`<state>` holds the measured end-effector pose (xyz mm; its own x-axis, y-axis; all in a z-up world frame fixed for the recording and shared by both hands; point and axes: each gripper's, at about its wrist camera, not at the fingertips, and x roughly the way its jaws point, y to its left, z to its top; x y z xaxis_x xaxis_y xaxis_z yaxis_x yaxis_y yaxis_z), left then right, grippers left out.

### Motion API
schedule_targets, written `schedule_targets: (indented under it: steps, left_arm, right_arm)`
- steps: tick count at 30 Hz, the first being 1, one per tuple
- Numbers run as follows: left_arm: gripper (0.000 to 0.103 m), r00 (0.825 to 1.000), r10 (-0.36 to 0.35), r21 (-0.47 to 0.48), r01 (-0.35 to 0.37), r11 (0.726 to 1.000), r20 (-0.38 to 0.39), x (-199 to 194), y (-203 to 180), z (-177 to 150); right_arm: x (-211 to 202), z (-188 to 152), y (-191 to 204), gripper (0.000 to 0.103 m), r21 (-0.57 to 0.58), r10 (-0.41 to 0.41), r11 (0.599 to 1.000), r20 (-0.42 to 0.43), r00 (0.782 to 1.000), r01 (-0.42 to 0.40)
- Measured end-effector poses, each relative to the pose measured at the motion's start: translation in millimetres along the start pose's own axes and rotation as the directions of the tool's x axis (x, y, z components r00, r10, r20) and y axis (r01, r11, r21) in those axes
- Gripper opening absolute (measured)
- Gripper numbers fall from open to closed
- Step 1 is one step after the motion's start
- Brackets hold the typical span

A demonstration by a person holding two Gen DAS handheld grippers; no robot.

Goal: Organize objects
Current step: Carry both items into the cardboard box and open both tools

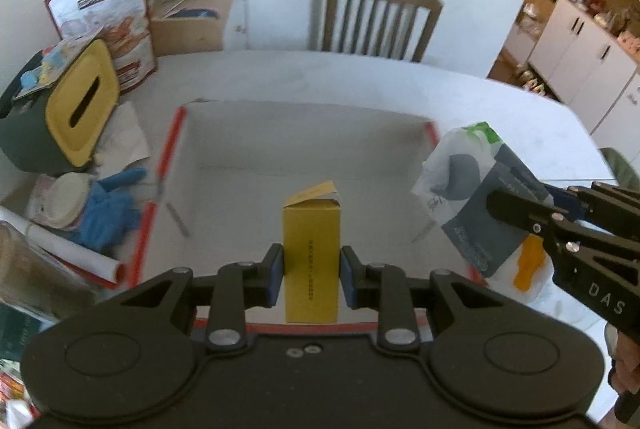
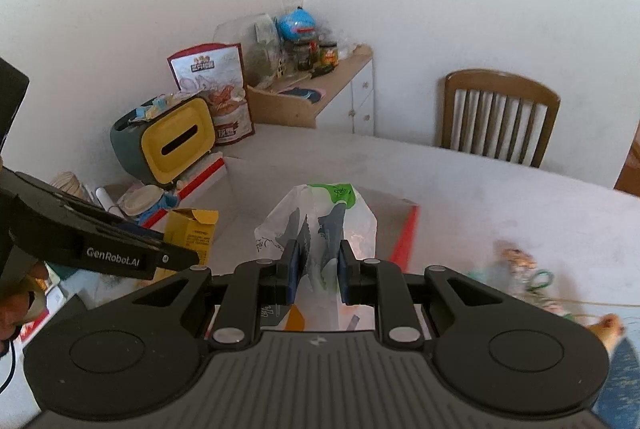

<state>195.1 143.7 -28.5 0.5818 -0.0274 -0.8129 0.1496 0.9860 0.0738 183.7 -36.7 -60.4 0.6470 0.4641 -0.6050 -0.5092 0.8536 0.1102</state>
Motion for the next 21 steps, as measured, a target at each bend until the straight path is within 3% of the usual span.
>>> schedule_targets:
  steps: [9,21]
  left_arm:
    - [0.027,0.993,0.041,0.047,-0.036,0.998,-0.11,46.0,41.6,11.5]
    - [0.028,0.971,0.081,0.188,-0.039,0.981,-0.223,95.1,28.9,8.4]
  right_arm:
    - [72.5,-6.1,25.7,0.019,0.023,-0.006,1.0,-0.096,0.995,0.009]
    - [125.0,-30.3,36.5,0.019,-0.006,-0.028,1.0,-0.232,0.972,0.028]
